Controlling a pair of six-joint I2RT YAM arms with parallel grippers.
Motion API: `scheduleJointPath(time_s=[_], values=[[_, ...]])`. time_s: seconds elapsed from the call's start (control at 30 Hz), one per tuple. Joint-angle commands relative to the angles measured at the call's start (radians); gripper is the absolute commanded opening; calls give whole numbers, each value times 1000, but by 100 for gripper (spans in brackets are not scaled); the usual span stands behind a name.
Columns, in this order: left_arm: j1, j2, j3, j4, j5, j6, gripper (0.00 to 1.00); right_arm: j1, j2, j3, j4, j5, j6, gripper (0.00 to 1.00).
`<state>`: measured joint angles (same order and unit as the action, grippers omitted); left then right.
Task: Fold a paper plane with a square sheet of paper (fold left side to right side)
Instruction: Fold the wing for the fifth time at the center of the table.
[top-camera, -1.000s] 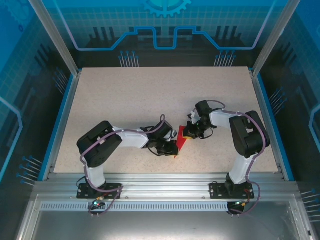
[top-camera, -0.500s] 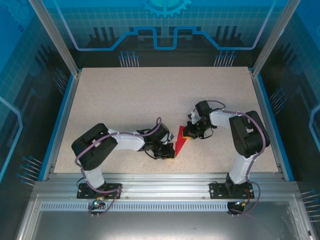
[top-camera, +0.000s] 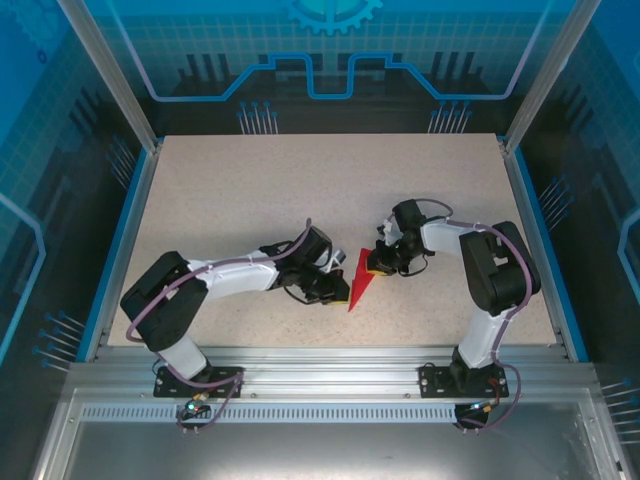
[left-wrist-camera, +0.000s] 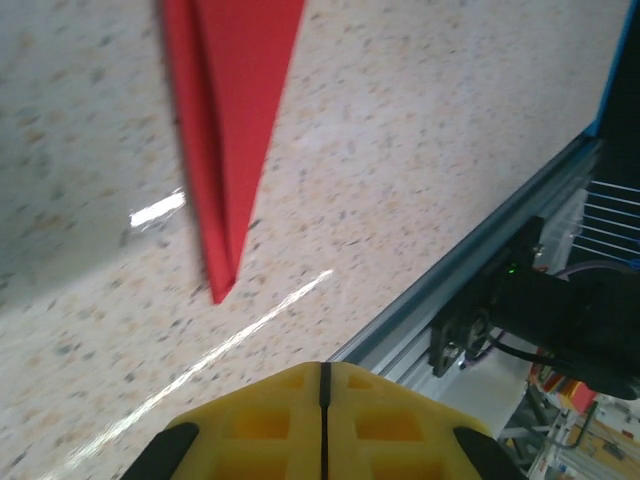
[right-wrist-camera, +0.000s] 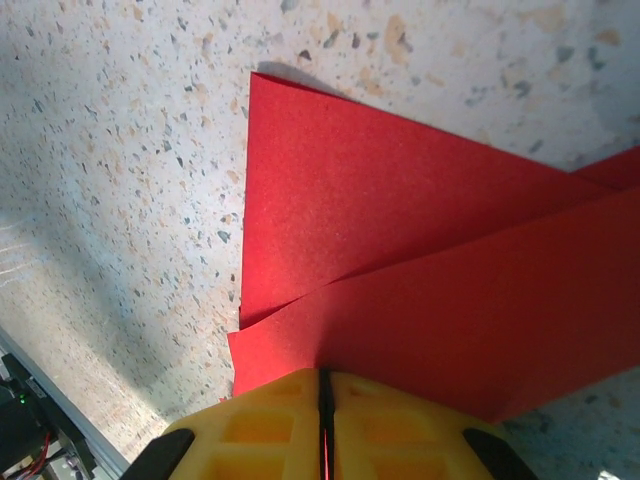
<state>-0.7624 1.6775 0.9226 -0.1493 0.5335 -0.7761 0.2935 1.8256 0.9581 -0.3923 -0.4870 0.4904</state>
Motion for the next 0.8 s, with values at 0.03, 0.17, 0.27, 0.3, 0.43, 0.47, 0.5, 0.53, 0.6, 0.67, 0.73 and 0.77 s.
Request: scheduleJointPath(time_s=[0.03,0.17,0.27,0.3,0.43,0.47,0.5,0.53,0.6,0.67,0.73,0.77], values=[[-18,111,59,63,73,8,9,-13,5,-9,6,89,4,10],[-35,208,122,72,68,14,9,-11,3,-7,9,84,6,10],[-35,255,134,41,20,28,9,-8,-13,-13,25,68,7,10],[-34,262,135,25,-6,32,9,-8,-23,-15,29,64,4,10],[-19,272,93,4,-65,12,7,-13,-86,-13,20,57,-17,11],[-14,268,73,17,-69,3,6,-14,-105,-13,16,53,-26,12],[-10,265,57,29,-69,-3,7,-16,-121,-13,10,51,-32,12],[-5,263,39,50,-61,-13,6,-19,-143,-14,6,51,-39,12],[0,264,14,86,-45,-28,6,-20,-167,-16,-7,43,-52,13],[1,268,1,116,-23,-38,6,-19,-183,-13,-29,19,-69,13],[3,271,-5,141,-3,-47,6,-13,-199,-16,-52,3,-83,13],[3,270,-7,149,0,-50,6,-7,-211,-20,-64,-1,-93,13]])
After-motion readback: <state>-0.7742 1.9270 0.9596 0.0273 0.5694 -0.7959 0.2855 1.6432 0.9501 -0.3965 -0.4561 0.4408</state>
